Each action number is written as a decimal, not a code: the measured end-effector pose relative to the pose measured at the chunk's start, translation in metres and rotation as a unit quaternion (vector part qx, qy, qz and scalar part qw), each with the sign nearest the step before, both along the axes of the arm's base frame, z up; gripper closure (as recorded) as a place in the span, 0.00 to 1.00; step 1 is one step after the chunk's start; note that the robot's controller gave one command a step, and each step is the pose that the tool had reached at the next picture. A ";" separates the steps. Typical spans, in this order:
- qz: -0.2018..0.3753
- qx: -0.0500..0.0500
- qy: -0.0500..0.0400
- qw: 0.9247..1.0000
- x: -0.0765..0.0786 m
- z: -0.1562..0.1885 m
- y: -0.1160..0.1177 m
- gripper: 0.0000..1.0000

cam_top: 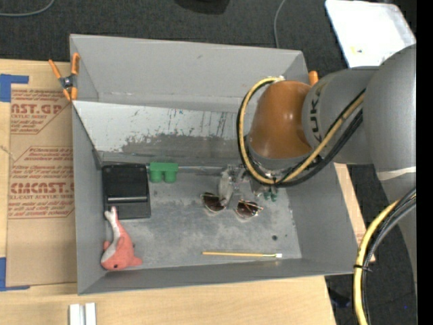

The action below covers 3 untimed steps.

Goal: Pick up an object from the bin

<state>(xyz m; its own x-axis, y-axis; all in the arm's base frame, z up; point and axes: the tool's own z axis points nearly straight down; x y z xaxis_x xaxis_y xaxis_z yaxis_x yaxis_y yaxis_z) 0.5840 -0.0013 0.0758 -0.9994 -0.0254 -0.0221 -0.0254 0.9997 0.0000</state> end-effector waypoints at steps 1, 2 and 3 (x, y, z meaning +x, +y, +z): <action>0.002 0.000 0.001 1.000 -0.009 0.008 0.005 1.00; -0.022 0.001 -0.001 1.000 -0.040 -0.005 0.020 1.00; -0.015 0.001 -0.002 1.000 -0.007 0.003 0.029 1.00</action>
Offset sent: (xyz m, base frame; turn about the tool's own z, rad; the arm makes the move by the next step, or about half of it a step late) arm -0.0409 0.0197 -0.0058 0.0439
